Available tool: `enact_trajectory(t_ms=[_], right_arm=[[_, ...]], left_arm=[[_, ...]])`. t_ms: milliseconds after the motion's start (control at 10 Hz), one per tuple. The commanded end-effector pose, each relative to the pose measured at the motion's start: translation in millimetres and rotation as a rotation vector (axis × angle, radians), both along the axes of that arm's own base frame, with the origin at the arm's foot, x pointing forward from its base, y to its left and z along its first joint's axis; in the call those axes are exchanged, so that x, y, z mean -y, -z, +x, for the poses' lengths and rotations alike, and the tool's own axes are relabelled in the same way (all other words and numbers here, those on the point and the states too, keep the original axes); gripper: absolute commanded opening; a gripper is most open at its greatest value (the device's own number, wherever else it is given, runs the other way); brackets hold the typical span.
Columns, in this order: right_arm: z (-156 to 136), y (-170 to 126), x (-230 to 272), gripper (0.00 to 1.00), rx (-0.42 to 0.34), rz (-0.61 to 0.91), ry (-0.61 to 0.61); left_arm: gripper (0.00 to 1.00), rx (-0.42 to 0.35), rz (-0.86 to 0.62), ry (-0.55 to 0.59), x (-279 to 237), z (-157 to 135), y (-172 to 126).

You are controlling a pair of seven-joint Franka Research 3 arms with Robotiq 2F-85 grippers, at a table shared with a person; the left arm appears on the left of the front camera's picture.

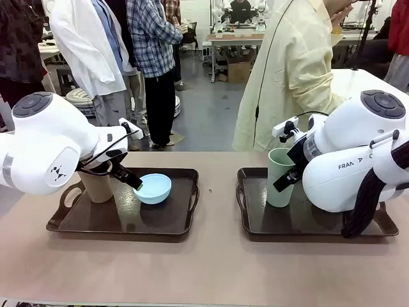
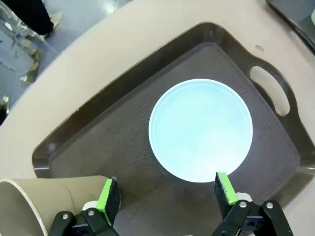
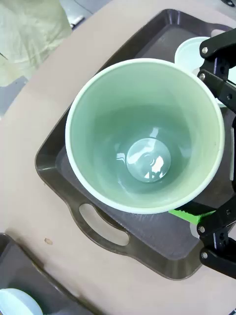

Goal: Set up a tray with a mat and arrange the tableware.
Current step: Pick up the Picnic Bowl and Reusable plastic cup from the Handle tray in front of the human's position and hold them in the air.

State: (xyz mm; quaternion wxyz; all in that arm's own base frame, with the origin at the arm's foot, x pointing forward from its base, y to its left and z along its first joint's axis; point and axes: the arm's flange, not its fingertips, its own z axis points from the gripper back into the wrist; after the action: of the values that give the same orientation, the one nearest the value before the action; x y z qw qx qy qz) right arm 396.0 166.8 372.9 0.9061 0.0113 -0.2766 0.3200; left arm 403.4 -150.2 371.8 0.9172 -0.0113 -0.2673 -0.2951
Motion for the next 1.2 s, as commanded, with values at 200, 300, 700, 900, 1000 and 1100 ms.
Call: enact_trajectory(t_ms=[200, 300, 700, 900, 1000, 1100], right_arm=[[0.0, 0.0, -0.1, 1.00, 0.000, 0.000, 0.000], [0.0, 0.0, -0.1, 1.00, 0.000, 0.000, 0.000], [0.0, 0.0, -0.1, 1.00, 0.000, 0.000, 0.000], [0.0, 0.0, -0.1, 1.00, 0.000, 0.000, 0.000], [0.0, 0.0, -0.1, 1.00, 0.000, 0.000, 0.000], [0.0, 0.0, -0.1, 1.00, 0.000, 0.000, 0.000]], left_arm=[[1.00, 0.000, 0.000, 0.000, 0.1, -0.1, 0.1], [1.00, 0.000, 0.000, 0.000, 0.1, -0.1, 0.1], [1.00, 0.000, 0.000, 0.000, 0.1, -0.1, 0.1], [1.00, 0.000, 0.000, 0.000, 0.1, -0.1, 0.1], [1.00, 0.000, 0.000, 0.000, 0.1, -0.1, 0.1], [1.00, 0.000, 0.000, 0.000, 0.1, -0.1, 0.1]])
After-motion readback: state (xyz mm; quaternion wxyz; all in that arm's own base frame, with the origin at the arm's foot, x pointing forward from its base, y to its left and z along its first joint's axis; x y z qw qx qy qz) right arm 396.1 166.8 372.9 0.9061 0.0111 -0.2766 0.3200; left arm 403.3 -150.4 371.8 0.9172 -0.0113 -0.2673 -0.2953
